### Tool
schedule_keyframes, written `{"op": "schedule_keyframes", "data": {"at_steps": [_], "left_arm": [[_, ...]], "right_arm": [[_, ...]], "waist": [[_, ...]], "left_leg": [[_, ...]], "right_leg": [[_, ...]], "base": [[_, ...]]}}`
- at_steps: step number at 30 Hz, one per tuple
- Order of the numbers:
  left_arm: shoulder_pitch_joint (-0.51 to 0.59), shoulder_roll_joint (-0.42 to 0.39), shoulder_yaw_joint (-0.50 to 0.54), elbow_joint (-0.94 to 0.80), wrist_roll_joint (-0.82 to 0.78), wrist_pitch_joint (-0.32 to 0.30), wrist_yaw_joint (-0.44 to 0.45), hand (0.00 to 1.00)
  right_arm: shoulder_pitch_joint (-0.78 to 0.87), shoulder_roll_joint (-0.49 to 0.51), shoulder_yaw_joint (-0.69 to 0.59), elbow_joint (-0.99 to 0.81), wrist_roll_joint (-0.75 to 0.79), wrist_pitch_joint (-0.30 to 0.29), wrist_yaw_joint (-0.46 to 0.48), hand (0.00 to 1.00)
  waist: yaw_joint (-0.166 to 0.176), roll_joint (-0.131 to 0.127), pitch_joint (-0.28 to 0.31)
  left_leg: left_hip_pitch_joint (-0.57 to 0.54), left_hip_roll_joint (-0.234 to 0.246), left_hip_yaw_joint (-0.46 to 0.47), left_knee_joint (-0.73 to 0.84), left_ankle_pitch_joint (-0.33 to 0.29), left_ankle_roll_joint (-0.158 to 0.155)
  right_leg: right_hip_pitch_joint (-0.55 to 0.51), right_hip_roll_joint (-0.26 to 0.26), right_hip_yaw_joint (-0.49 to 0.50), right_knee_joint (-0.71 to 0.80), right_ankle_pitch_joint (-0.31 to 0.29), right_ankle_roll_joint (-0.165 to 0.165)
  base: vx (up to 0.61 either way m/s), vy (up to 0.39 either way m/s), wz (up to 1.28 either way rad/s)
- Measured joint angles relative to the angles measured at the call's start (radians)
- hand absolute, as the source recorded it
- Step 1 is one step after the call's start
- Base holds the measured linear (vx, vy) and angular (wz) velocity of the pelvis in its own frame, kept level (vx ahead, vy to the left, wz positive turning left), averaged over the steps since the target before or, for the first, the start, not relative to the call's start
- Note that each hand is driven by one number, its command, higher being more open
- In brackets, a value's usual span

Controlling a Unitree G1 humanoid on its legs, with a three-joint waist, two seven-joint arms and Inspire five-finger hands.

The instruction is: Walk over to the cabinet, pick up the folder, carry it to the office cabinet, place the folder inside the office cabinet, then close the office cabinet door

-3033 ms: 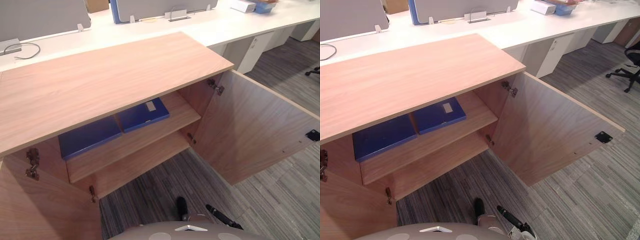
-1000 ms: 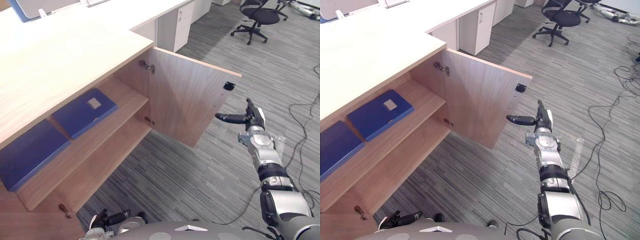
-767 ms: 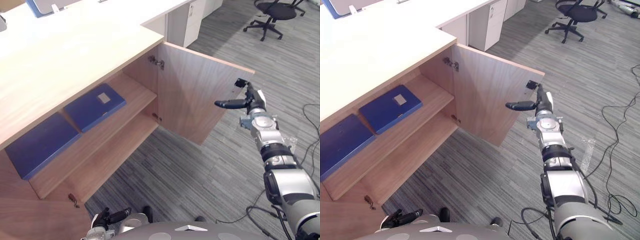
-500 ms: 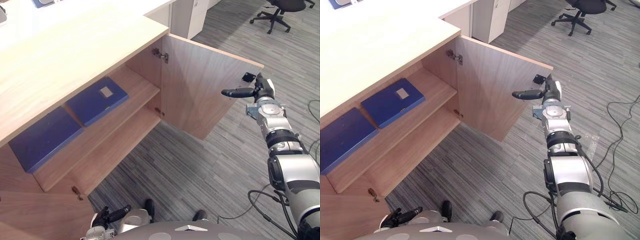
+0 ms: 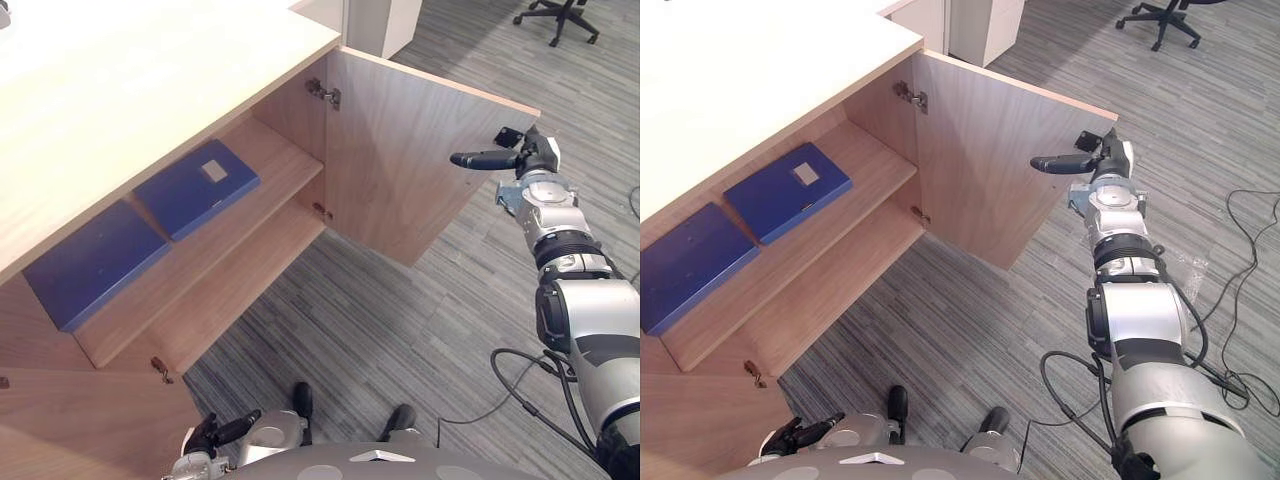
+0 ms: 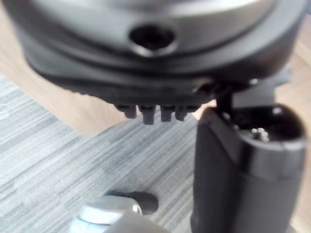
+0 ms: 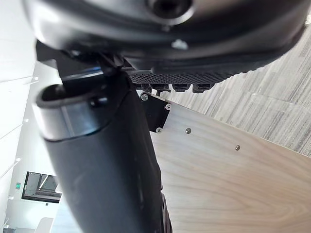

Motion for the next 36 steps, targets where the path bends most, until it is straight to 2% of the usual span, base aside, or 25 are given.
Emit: {"op": "schedule_keyframes", "data": {"at_steps": [6, 11, 13, 15, 20, 24, 27, 33, 36], "left_arm": [[0.003, 0.013, 0.004, 0.001, 0.002, 0.0, -0.028, 1.0], [0.004, 0.026, 0.003, 0.0, 0.009, -0.005, -0.049, 1.0], [0.004, 0.027, 0.005, -0.001, 0.013, -0.006, -0.053, 1.0], [0.003, 0.027, 0.028, -0.005, 0.048, -0.007, -0.057, 1.0], [0.003, 0.027, 0.072, -0.02, 0.091, -0.007, -0.071, 1.0], [0.003, 0.026, 0.103, -0.022, 0.129, -0.007, -0.09, 1.0], [0.005, 0.026, 0.122, -0.019, 0.132, -0.004, -0.103, 1.0], [0.004, 0.027, 0.153, -0.014, 0.161, -0.005, -0.107, 1.0], [0.016, 0.028, 0.168, 0.002, 0.168, -0.002, -0.107, 1.0]], "right_arm": [[-0.006, -0.146, 0.297, -0.006, 0.131, 0.0, 0.188, 1.0], [-0.009, -0.198, 0.386, -0.043, 0.238, 0.005, 0.253, 1.0], [-0.002, -0.206, 0.394, -0.092, 0.282, 0.028, 0.255, 1.0], [0.046, -0.225, 0.393, -0.197, 0.35, 0.049, 0.255, 1.0], [0.162, -0.264, 0.388, -0.413, 0.449, 0.056, 0.255, 1.0], [0.223, -0.276, 0.391, -0.536, 0.47, 0.056, 0.261, 1.0], [0.245, -0.314, 0.454, -0.641, 0.469, 0.056, 0.281, 1.0], [0.26, -0.486, 0.631, -0.927, 0.464, 0.058, 0.432, 1.0], [0.256, -0.539, 0.73, -1.066, 0.439, 0.061, 0.525, 1.0]], "waist": [[0.0, -0.006, 0.007], [0.002, -0.01, 0.01], [0.002, -0.01, 0.01], [0.001, -0.009, 0.009], [-0.003, -0.003, 0.006], [-0.006, 0.003, 0.003], [-0.02, 0.008, 0.0], [-0.026, 0.014, -0.012], [-0.026, 0.012, -0.064]], "left_leg": [[0.0, 0.01, 0.0, -0.004, 0.003, -0.005], [-0.003, 0.023, -0.001, -0.005, 0.003, -0.006], [-0.009, 0.032, -0.001, -0.001, 0.002, -0.008], [-0.015, 0.049, -0.002, 0.003, -0.001, -0.015], [-0.009, 0.081, -0.007, 0.003, 0.0, -0.025], [0.0, 0.104, -0.007, 0.002, 0.003, -0.035], [0.006, 0.124, -0.005, 0.002, 0.005, -0.054], [0.026, 0.157, 0.005, 0.003, 0.015, -0.076], [0.023, 0.178, 0.007, 0.003, 0.018, -0.081]], "right_leg": [[-0.001, 0.008, 0.001, -0.001, -0.001, -0.002], [0.009, 0.03, -0.001, -0.037, 0.011, -0.006], [0.01, 0.044, -0.001, -0.054, 0.015, -0.009], [0.008, 0.06, -0.001, -0.057, 0.012, -0.013], [0.007, 0.093, 0.008, -0.058, -0.005, -0.032], [0.007, 0.111, 0.019, -0.057, -0.018, -0.045], [0.007, 0.129, 0.03, -0.057, -0.026, -0.056], [0.006, 0.167, 0.065, -0.057, -0.044, -0.081], [0.002, 0.191, 0.063, -0.057, -0.058, -0.096]], "base": [[0.0, -0.005, 0.0], [0.01, -0.029, -0.03], [0.01, -0.052, -0.09], [0.02, -0.069, -0.09], [0.04, -0.082, -0.11], [0.02, -0.075, -0.16], [0.0, -0.077, -0.15], [-0.01, -0.069, -0.21], [0.0, -0.076, -0.01]]}}
